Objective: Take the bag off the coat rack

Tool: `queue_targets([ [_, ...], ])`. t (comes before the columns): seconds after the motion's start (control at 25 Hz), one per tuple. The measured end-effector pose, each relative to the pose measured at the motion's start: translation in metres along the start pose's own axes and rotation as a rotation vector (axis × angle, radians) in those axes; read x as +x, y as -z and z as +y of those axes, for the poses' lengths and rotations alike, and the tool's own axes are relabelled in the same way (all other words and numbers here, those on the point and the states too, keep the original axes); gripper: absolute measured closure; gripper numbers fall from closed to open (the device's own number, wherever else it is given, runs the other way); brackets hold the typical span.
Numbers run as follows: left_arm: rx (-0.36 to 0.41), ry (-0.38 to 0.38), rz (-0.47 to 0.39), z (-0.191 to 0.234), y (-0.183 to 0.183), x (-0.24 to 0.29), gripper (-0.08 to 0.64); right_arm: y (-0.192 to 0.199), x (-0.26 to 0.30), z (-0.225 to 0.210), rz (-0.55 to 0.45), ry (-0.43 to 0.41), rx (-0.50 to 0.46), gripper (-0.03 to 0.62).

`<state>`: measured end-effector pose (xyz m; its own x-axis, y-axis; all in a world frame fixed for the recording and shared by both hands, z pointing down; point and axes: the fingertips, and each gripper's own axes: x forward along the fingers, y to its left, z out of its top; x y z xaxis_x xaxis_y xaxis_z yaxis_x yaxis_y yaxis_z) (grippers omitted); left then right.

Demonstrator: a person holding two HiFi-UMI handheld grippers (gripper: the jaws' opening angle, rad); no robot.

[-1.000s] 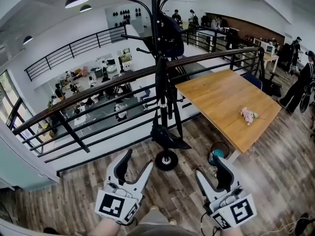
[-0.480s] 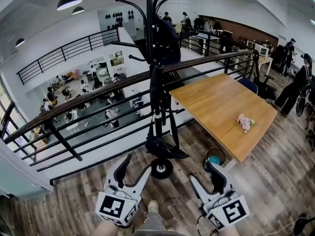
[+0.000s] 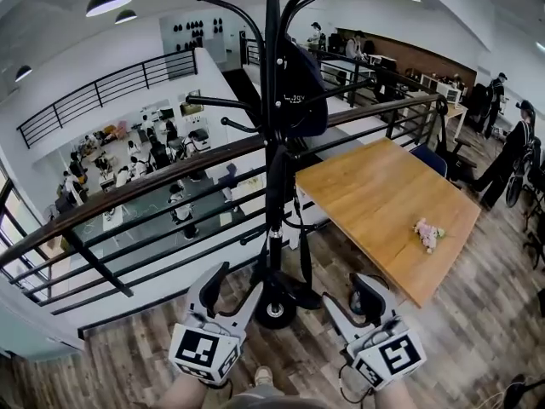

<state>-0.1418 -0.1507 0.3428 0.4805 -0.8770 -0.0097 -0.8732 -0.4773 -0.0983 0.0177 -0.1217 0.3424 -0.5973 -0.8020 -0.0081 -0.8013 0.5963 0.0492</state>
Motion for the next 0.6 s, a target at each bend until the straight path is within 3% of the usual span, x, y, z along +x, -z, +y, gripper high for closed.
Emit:
queue_targets([
  [0.36, 0.019, 0.107, 0.027, 0.048, 0.005, 0.061, 0.288, 0.011, 0.085, -0.03, 0.036, 0.067, -0.016, 0.351],
  [0.6, 0.002, 0.206, 0.05, 0.056, 0.019, 0.098, 0.288, 0.023, 0.128, -0.039, 0.076, 0.077, -0.043, 0.351],
])
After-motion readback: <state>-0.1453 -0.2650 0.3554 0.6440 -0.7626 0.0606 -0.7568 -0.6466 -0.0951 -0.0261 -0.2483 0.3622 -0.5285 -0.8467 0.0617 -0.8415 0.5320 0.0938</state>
